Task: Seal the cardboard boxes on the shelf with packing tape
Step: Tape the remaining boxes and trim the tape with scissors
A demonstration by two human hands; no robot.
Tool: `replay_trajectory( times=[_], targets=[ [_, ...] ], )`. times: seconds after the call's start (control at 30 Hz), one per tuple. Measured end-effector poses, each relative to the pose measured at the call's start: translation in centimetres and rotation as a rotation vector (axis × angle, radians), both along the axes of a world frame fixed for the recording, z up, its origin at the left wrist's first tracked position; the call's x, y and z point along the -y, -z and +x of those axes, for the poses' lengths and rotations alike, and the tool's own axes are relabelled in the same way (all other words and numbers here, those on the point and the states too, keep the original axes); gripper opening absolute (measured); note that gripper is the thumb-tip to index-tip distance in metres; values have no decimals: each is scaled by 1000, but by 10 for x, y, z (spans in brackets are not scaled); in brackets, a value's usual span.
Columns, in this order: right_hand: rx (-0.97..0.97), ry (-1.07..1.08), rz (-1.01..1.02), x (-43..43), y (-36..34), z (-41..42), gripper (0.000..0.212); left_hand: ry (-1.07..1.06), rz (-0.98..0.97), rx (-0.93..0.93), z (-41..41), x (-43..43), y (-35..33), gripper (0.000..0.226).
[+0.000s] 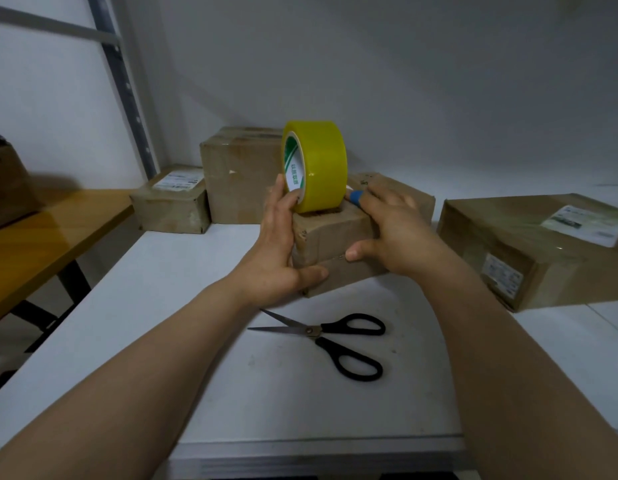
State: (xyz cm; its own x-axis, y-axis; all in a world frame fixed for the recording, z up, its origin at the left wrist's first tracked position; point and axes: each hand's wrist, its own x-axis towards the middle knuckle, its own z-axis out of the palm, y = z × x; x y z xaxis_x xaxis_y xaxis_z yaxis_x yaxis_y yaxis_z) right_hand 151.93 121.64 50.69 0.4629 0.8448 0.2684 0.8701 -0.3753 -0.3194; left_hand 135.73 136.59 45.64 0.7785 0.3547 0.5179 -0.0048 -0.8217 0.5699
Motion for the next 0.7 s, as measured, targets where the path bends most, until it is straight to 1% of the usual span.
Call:
replay_trajectory(
  times=[0.1,0.17,0.27,0.4,0.53,0.7],
  targets=[
    [23,-33,26,3,0,6,91,-49,-20,83,5,5,3,122],
    [28,-24,20,4,-9,8,85,-104,-47,101,9,9,4,127],
    [31,9,-25,3,-25,7,78,-101,-21,70,11,9,5,129],
    [25,-14,-100,-1,-40,9,67,-83,24,31,11,6,5,130],
    [-7,-30,-90,0,-47,12,61,-75,39,-10,7,5,3,140],
    [-95,-66,-83,-1,-50,21,49,-46,87,-40,1,6,2,151]
  ],
)
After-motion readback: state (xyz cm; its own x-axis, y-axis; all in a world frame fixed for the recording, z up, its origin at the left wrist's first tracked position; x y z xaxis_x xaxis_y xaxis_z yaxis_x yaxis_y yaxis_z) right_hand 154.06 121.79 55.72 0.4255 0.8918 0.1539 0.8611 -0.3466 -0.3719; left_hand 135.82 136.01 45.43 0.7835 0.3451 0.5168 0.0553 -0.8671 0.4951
